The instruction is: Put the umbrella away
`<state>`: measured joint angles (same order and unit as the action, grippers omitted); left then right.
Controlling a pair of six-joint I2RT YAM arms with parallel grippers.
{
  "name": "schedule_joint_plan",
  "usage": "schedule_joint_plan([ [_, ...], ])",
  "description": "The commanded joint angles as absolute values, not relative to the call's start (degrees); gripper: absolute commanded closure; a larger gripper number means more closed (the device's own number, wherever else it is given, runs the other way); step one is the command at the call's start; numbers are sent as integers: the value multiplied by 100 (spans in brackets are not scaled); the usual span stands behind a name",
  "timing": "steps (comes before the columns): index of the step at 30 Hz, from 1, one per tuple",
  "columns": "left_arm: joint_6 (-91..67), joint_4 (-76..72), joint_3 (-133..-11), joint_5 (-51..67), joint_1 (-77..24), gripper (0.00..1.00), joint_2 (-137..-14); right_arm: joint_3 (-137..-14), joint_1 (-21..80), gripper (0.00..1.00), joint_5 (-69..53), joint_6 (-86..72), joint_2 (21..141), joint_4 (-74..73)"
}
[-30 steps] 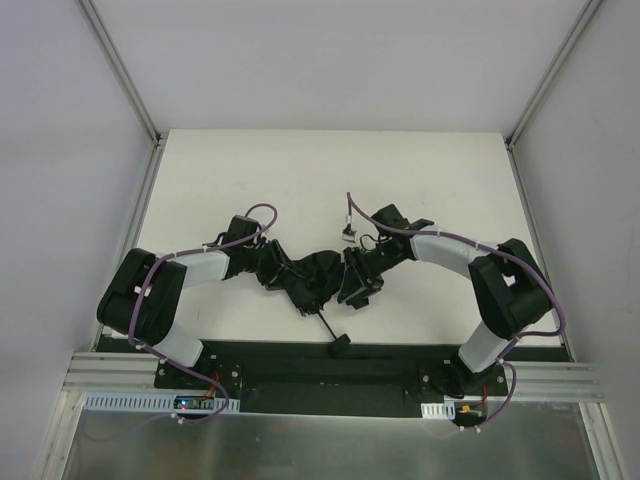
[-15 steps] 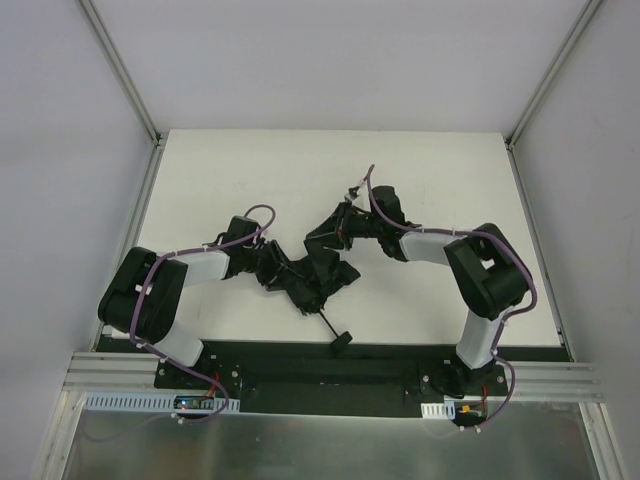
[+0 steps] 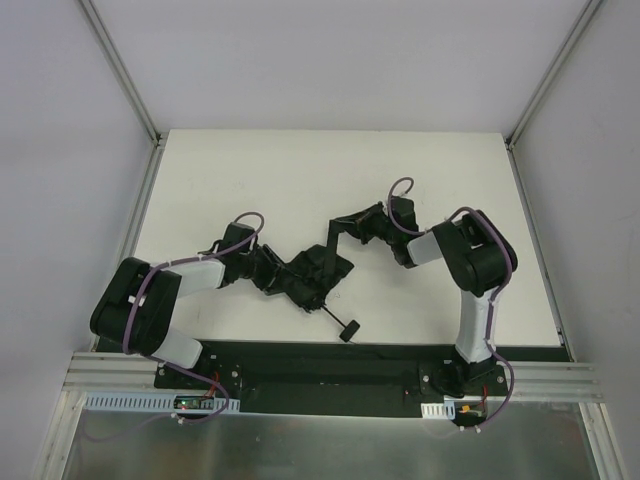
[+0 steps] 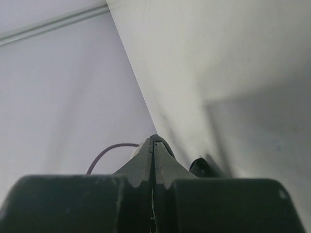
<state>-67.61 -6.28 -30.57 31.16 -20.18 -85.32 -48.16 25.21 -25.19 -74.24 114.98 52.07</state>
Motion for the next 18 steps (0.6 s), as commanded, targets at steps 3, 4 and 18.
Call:
schedule_joint_plan([
  [3, -7408, 306, -2812, 2374, -2118, 100, -8148, -4869, 2171, 100, -1670, -7259, 11733, 6056],
  [4, -7470, 412, -2839, 2321, -2136, 100, -8130, -4991, 2162, 100, -1731, -7277, 11838, 6064],
  [18, -7743, 1800, -3594, 2171, -2162, 100, -8604, -6987, 1460, 28, -3351, -2108, 10568, -706],
])
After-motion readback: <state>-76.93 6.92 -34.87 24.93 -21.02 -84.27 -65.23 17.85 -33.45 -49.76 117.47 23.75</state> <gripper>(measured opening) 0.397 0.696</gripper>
